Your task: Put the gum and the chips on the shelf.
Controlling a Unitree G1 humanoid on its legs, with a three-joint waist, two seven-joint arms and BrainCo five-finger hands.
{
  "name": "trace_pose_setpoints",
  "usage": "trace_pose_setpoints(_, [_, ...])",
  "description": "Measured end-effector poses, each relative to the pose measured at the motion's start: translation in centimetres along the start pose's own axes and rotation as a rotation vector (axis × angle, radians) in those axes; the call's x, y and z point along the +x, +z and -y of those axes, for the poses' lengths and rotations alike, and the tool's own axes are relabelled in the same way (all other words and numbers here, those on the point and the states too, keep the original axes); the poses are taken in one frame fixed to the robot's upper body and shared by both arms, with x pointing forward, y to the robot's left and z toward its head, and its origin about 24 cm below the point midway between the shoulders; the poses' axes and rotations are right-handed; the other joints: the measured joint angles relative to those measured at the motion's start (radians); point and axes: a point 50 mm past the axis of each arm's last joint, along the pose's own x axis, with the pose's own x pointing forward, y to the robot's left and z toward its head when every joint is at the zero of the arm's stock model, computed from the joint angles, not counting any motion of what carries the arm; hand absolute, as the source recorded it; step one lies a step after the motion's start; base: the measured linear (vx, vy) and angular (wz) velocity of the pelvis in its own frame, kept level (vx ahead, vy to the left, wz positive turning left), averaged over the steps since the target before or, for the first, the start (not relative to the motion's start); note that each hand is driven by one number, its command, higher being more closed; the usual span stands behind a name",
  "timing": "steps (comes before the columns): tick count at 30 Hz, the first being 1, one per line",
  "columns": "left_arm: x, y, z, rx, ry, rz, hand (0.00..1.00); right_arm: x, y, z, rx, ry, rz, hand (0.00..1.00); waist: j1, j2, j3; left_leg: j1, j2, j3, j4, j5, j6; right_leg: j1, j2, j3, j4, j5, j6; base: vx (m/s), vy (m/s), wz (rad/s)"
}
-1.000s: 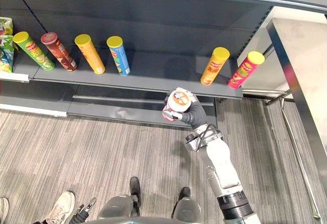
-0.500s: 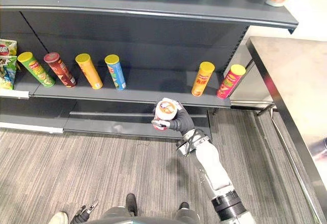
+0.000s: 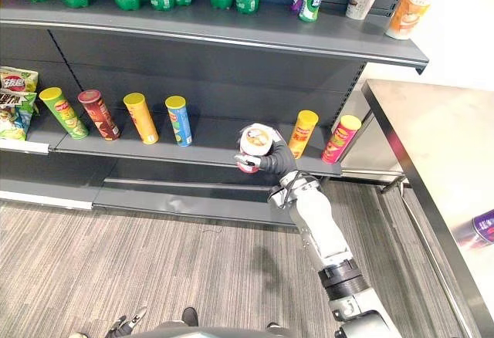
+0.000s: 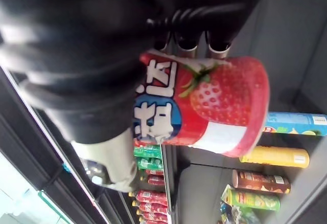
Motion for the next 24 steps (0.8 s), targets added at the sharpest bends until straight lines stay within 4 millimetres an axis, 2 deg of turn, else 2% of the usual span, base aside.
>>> trace_pose_setpoints(7, [0.0, -0.1, 0.1, 0.035, -0.004, -0.001, 0.0, 0.0, -0.6, -0.9, 0.013, 0.041, -0.031, 1.0, -0.002, 0.008, -0.004, 0.015, 0.018, 0.021, 0.0, -0.004, -0.009, -0.002, 0.017, 0.019, 0.012, -0.002, -0.015, -0.04, -0.007, -0.1])
trace_pose_setpoints(12, [0.0, -0.4, -0.2, 0.068, 0.002, -0.027, 0.0, -1.2, -1.6, -0.6, 0.028, -0.025, -0.071, 1.0, -0.022, 0.002, -0.004, 0.012, 0.033, 0.025, 0.0, 0.006, -0.023, -0.068, 0.014, 0.022, 0.129, -0.074, -0.039, -0.04, -0.06, -0.01])
trace_pose_setpoints(16, [0.0, -0.6, -0.4, 0.041, 0.008, -0.051, 0.0, -2.9, -2.1, 0.6, 0.032, -0.119, -0.094, 1.0, -0.039, 0.004, -0.003, -0.007, 0.05, 0.026, 0.025, 0.006, -0.031, -0.123, 0.013, 0.017, 0.229, -0.144, -0.046, 0.0, -0.103, 0.07])
trace_pose_setpoints(18, [0.1, -0.6, -0.4, 0.018, 0.009, -0.055, 0.0, -3.3, -2.0, 0.7, 0.032, -0.13, -0.094, 1.0, -0.042, 0.005, 0.003, -0.069, 0.089, 0.026, 0.152, -0.054, -0.055, -0.14, 0.028, 0.02, 0.246, -0.158, -0.066, 0.04, -0.133, -0.11])
trace_pose_setpoints(19, [0.0, -0.8, -0.2, -0.015, 0.006, -0.067, 0.0, -3.7, -1.9, 0.5, 0.033, -0.127, -0.093, 1.0, -0.039, 0.022, 0.011, -0.109, 0.129, 0.026, 0.257, -0.096, -0.07, -0.138, 0.051, 0.026, 0.246, -0.166, -0.079, 0.06, -0.142, -0.33])
trace_pose_setpoints(20, [0.0, -0.9, -0.1, -0.031, 0.003, -0.074, 0.0, -4.1, -1.7, 0.5, 0.028, -0.122, -0.082, 1.0, -0.034, 0.031, 0.024, -0.159, 0.151, 0.022, 0.388, -0.104, -0.06, -0.137, 0.061, 0.034, 0.258, -0.178, -0.087, 0.06, -0.15, -0.26])
trace_pose_setpoints(22, [0.1, -0.9, -0.1, -0.087, -0.001, -0.074, 0.0, -4.8, -1.7, 0.5, 0.022, -0.12, -0.087, 1.0, -0.036, 0.031, 0.036, -0.224, 0.163, -0.005, 0.538, -0.058, -0.042, -0.135, 0.052, 0.056, 0.277, -0.191, -0.094, 0.05, -0.137, -0.29])
trace_pose_setpoints(24, [0.0, -0.9, 0.1, -0.12, -0.001, -0.071, 0.0, -5.0, -1.6, 0.5, 0.019, -0.123, -0.074, 1.0, -0.035, 0.037, 0.043, -0.232, 0.16, -0.014, 0.576, -0.009, -0.039, -0.132, 0.038, 0.076, 0.286, -0.202, -0.098, 0.09, -0.106, -0.29])
